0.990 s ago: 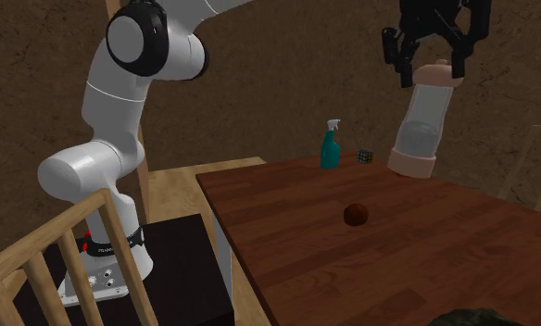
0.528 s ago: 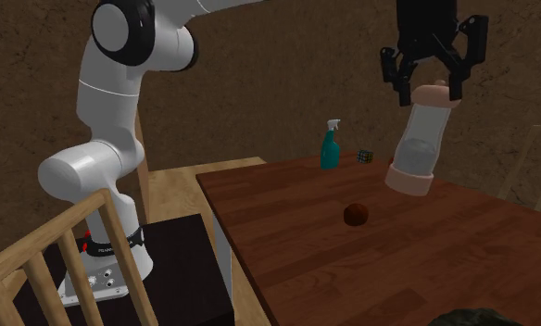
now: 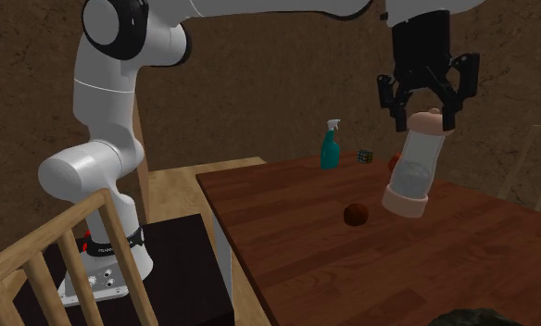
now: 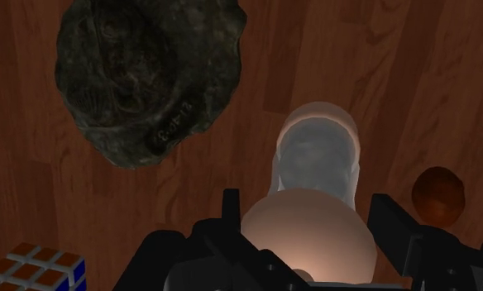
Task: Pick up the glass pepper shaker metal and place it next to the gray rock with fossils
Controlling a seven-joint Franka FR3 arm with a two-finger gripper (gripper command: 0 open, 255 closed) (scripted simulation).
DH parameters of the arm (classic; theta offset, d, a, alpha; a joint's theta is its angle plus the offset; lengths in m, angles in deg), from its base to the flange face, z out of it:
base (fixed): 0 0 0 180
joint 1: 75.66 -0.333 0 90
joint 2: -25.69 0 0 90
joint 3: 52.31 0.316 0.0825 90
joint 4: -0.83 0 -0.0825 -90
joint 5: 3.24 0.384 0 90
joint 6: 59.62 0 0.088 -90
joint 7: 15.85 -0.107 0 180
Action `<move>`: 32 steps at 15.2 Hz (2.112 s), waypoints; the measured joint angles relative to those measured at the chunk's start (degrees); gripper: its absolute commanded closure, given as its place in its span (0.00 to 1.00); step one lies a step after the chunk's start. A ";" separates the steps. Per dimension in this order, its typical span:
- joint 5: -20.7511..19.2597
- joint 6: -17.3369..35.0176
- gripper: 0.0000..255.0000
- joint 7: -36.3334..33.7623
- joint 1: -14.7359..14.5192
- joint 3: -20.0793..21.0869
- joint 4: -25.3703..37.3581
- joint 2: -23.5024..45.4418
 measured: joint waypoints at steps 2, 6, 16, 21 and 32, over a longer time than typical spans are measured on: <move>-0.09 1.81 1.00 -0.16 -0.09 0.02 -2.23 -0.42; -0.27 5.39 1.00 -0.48 -0.24 0.05 -6.55 -1.16; -0.54 13.14 1.00 -1.06 -0.42 0.08 -15.02 -1.85; -0.61 16.89 1.00 -1.34 -0.46 0.10 -18.59 -1.66; -0.66 24.42 1.00 -1.78 -0.45 0.13 -24.89 -0.42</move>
